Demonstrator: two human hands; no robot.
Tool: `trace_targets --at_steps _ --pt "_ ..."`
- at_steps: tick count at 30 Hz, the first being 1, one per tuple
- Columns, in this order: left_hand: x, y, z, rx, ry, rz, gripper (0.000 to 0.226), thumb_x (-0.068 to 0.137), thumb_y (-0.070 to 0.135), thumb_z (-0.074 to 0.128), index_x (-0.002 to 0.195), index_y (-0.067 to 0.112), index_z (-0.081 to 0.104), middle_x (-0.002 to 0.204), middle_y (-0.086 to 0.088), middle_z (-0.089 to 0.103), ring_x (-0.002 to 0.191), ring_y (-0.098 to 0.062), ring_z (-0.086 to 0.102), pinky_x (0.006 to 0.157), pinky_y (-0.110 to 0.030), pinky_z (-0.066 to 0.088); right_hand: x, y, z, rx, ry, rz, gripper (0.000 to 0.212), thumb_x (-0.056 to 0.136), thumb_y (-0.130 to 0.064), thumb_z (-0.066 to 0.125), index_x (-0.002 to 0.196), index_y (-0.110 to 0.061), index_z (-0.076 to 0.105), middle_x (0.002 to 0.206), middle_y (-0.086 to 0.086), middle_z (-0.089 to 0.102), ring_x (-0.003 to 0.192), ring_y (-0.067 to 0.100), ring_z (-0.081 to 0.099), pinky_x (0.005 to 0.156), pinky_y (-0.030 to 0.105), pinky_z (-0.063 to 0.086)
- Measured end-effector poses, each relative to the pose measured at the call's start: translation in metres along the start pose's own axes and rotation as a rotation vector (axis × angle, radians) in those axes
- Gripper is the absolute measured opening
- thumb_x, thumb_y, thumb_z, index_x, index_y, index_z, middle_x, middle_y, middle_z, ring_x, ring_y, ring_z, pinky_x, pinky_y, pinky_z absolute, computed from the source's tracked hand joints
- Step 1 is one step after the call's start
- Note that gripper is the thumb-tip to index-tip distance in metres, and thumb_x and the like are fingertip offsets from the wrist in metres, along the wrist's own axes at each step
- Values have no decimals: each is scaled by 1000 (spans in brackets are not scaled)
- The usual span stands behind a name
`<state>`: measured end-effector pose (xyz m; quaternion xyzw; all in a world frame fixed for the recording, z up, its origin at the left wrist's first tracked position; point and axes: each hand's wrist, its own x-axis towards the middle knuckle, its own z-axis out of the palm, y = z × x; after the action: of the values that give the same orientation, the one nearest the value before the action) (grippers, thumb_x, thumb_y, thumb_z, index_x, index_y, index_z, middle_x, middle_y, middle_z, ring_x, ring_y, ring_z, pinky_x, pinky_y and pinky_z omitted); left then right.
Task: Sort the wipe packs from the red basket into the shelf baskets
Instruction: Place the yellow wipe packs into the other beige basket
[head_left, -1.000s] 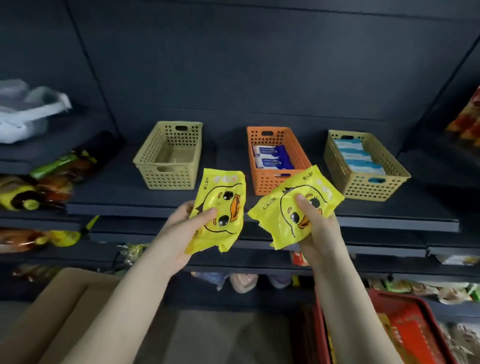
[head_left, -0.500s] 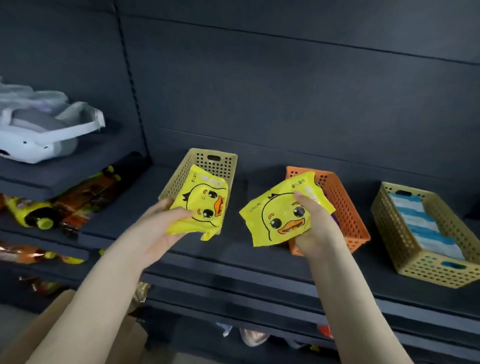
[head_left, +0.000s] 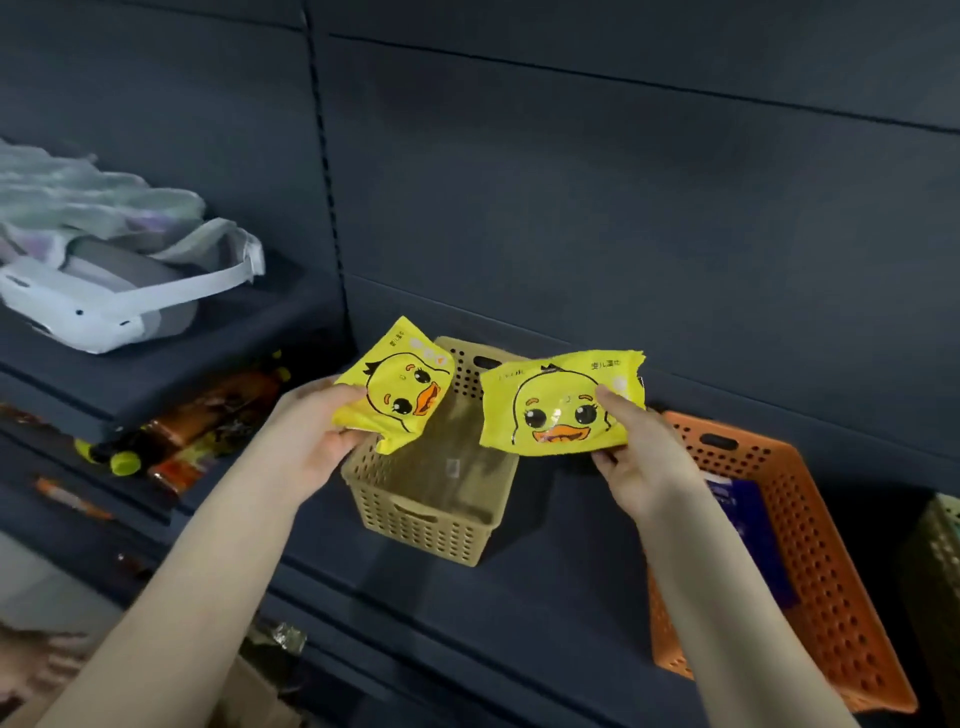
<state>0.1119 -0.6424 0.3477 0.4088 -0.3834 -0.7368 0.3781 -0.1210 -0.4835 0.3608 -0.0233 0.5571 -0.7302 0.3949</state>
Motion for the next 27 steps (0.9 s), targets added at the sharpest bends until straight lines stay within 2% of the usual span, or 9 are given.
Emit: trace_targets --at_steps 2,5,9,11,14,18,20,23,27 --pt "15 6 -4 8 1 18 28 95 1 51 122 -2 58 111 -18 69 94 -26 69 74 -35 55 12 8 15 -120 4 -22 36 85 -18 72 117 -11 56 111 9 69 94 19 66 74 29 51" --pt "40 14 -15 16 26 27 30 95 5 54 124 2 58 114 -17 69 100 -26 68 79 -37 54 28 26 39 -215 14 -27 38 86 -14 70 120 -7 54 108 12 69 91 21 68 65 29 54" --pt "70 27 -29 35 30 54 24 94 7 57 117 4 62 108 -13 71 93 -22 71 71 -32 57 53 52 78 -386 101 -87 46 84 -6 71 118 -13 41 99 0 58 95 23 65 75 43 59" --pt "84 32 -32 34 22 58 19 93 8 58 111 6 64 102 -11 72 85 -19 72 64 -29 58 67 64 96 -570 142 -141 51 84 -8 71 122 -16 38 98 -3 55 96 24 64 79 48 59" --pt "103 37 -36 34 -13 48 20 93 9 59 112 5 64 101 -11 72 81 -18 73 62 -29 59 89 79 115 -869 221 -232 51 87 -14 67 128 -16 36 96 -2 54 88 20 58 75 39 54" --pt "124 38 -40 29 -68 11 21 92 11 61 112 3 64 100 -13 72 80 -19 72 60 -30 58 109 93 121 -948 274 -218 57 92 -12 59 140 -13 29 101 4 56 81 18 51 66 31 42" --pt "133 35 -40 43 -100 -7 22 92 11 62 111 4 65 100 -13 73 80 -20 72 60 -29 58 118 100 120 -948 286 -188 65 92 -13 58 147 -14 22 110 8 58 82 18 51 68 32 43" --pt "144 32 -41 62 -123 -40 23 91 14 63 113 7 66 101 -11 74 85 -22 73 61 -30 58 127 104 118 -954 315 -182 67 93 -15 59 149 -14 21 123 12 58 98 27 58 76 33 45" --pt "154 28 -40 67 -126 -67 22 90 16 64 111 9 67 100 -11 74 86 -21 73 61 -30 57 133 113 118 -1153 349 -183 68 94 -15 59 148 -8 19 124 16 59 109 30 59 88 37 49"
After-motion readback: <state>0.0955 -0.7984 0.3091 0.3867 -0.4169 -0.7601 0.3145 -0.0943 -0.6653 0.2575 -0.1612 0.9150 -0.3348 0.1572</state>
